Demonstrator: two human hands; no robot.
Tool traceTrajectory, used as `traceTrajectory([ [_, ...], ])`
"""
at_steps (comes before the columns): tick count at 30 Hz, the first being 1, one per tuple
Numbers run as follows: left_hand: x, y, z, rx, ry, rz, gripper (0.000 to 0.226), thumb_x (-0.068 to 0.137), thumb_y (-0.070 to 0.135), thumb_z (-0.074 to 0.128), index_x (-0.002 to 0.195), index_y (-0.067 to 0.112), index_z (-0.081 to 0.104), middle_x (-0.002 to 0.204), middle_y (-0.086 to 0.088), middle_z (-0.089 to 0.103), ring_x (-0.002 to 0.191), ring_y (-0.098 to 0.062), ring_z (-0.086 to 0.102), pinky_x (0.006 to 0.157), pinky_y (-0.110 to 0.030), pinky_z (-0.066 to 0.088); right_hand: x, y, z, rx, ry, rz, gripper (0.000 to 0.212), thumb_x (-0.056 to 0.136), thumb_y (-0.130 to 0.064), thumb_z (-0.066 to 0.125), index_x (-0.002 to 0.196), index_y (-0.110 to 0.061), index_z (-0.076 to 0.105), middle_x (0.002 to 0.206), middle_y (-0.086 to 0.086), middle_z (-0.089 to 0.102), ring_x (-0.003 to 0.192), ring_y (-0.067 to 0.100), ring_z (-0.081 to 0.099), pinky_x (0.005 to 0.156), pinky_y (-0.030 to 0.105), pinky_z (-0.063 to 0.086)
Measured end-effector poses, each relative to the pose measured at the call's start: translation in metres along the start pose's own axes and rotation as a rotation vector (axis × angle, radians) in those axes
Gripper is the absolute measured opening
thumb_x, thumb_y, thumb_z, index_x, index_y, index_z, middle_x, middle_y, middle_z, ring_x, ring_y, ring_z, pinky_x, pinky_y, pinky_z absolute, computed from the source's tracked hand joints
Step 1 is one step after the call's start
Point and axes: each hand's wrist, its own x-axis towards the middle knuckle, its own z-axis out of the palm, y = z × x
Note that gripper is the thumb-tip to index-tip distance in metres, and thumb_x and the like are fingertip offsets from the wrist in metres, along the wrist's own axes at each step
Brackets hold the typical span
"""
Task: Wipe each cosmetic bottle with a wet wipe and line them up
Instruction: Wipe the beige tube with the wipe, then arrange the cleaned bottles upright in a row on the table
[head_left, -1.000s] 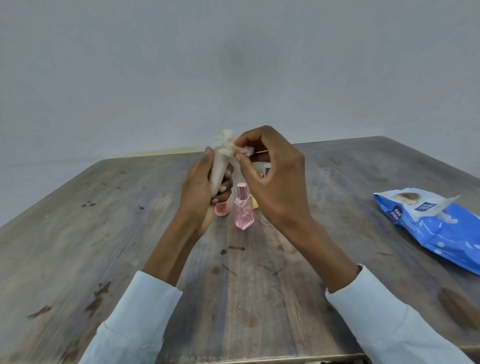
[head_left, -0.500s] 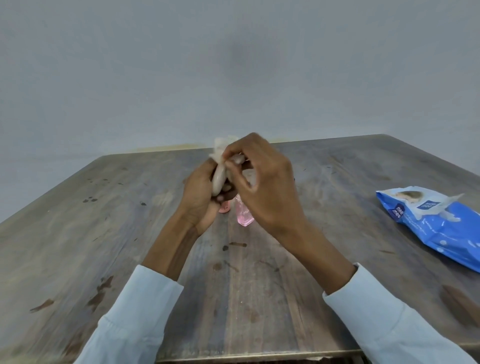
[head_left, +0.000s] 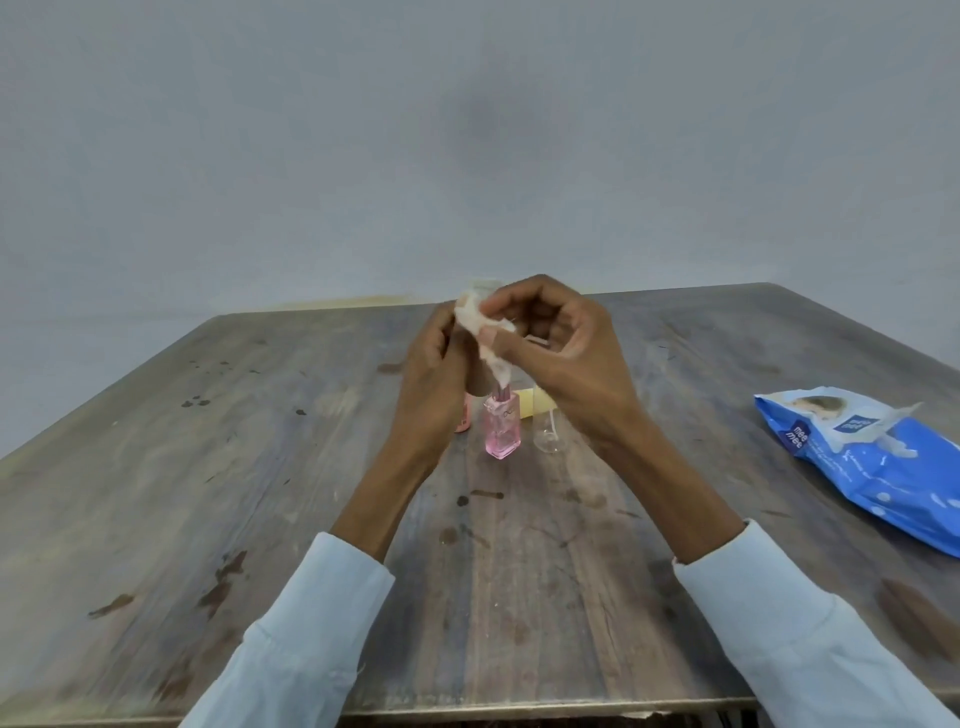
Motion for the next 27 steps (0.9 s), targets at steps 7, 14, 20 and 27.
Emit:
traceTrajectory([
  [7, 0.01, -0.014, -0.032, 0.356, 0.354, 0.157, 0.022, 0.101, 0.035, 0.068, 0.114, 0.019, 0.062, 0.1, 0.008, 0.069, 0.088, -0.009, 0.066, 0.075, -0.024, 0.053, -0.001, 0.005, 0.002, -0.097, 0.005, 0.008, 0.017, 0.091, -0.004, 0.081, 0.106, -0.01, 0.074, 0.107, 0.003, 0.078, 0.086, 0.011, 0.066, 0.082, 0.024, 0.059],
  [14, 0.008, -0.039, -0.038, 0.671, 0.404, -0.042, 0.024, 0.1, 0.036, 0.044, 0.116, 0.019, 0.047, 0.1, -0.003, 0.065, 0.086, -0.026, 0.062, 0.07, -0.038, 0.042, -0.009, 0.02, 0.016, -0.475, -0.047, -0.149, 0.013, 0.093, -0.012, 0.081, 0.103, -0.016, 0.073, 0.096, -0.016, 0.072, 0.087, 0.005, 0.069, 0.075, 0.019, 0.059],
  [20, 0.009, -0.051, -0.038, 0.779, 0.342, -0.131, 0.014, 0.105, 0.028, 0.042, 0.117, 0.021, 0.041, 0.098, -0.009, 0.066, 0.087, -0.031, 0.063, 0.078, -0.046, 0.051, -0.008, 0.027, 0.018, -0.494, -0.033, -0.128, 0.012, 0.093, -0.011, 0.079, 0.101, -0.017, 0.072, 0.096, -0.018, 0.07, 0.087, 0.003, 0.068, 0.074, 0.017, 0.057],
  [27, 0.01, -0.056, -0.039, 0.805, 0.34, -0.178, 0.017, 0.102, 0.034, 0.044, 0.113, 0.025, 0.036, 0.098, -0.007, 0.066, 0.089, -0.031, 0.065, 0.087, -0.053, 0.055, -0.007, 0.028, 0.017, -0.503, -0.03, -0.136, 0.011, 0.093, -0.013, 0.08, 0.101, -0.017, 0.072, 0.095, -0.02, 0.069, 0.086, 0.003, 0.068, 0.074, 0.016, 0.056],
])
